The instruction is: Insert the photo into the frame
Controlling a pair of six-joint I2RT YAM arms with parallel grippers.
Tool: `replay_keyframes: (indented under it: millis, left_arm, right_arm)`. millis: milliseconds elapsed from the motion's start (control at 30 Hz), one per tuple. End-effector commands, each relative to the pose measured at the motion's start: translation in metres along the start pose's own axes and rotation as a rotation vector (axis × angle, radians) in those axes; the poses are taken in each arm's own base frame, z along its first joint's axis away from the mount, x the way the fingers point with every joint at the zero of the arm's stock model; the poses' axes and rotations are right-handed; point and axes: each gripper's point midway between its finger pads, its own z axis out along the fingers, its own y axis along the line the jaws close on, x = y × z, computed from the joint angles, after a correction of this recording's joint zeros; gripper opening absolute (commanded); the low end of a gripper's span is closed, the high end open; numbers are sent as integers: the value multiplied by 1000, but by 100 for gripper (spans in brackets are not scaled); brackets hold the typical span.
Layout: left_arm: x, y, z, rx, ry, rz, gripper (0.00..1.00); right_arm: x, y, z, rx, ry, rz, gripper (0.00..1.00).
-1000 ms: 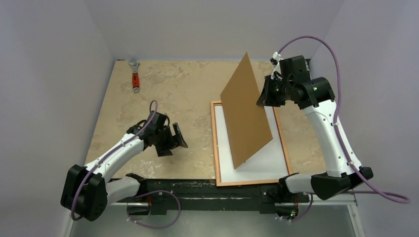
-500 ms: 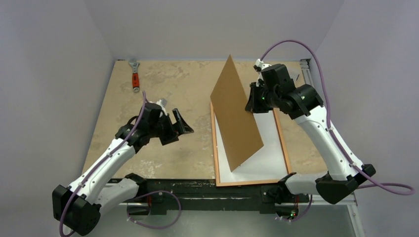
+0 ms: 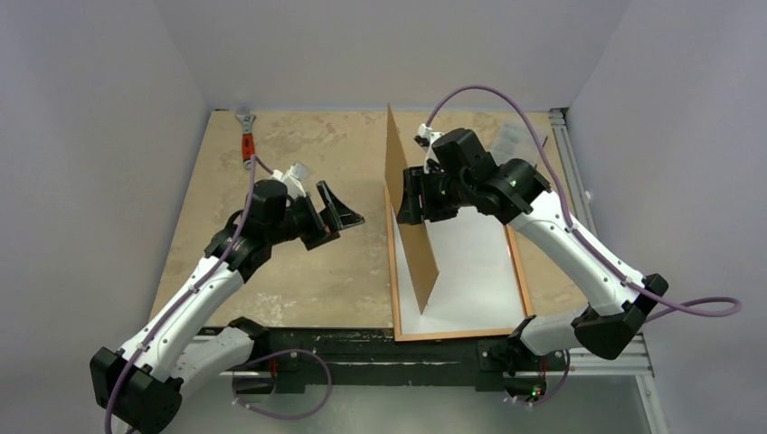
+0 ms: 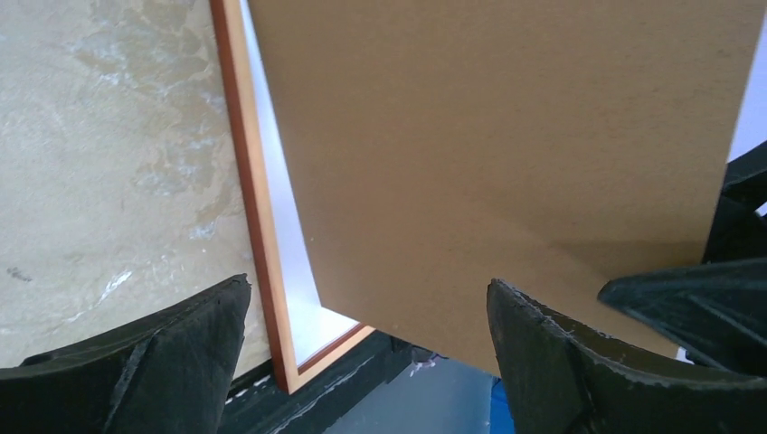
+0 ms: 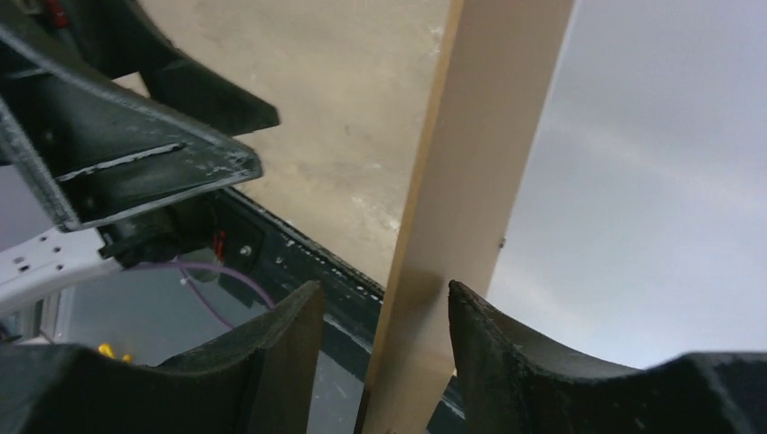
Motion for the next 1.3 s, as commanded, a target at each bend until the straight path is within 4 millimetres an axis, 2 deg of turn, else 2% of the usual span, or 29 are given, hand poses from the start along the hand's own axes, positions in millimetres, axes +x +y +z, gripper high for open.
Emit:
replay_keyframes:
  millis: [0,200,367,567,700,1033,1133,1267]
  left_arm:
    - [-14,-43,-10,148,-43,29,100]
    - [-13,-51,-7,214,-33,25,100]
    - [-16,-63,-15,283,-65,49,100]
    - [-11,-64,-15,335,-67,48,100]
    - [-8,-62,-18,359,-76,29,99]
    - [-8,-84,-39,479,-114,75,97]
    - [-10,-80,-41,449,-133,85,96]
    - [-7,-61,-25,359,-96,64,91]
  right_arm:
    - [-11,45,-12,-184,-56,-4,54]
    - [-10,71,-15,-282,-49,-40,57]
    - [-6,84,-18,-367,-43,-46,59]
    - [-2,97,-20,-459,-39,-30,61]
    - [-2,95,-21,-453,-47,-31,61]
    - [-1,91,-18,-444,-62,-17,61]
    - [-1,91,-18,-442,-65,-13,60]
    - [-3,90,-19,-442,-75,-7,60]
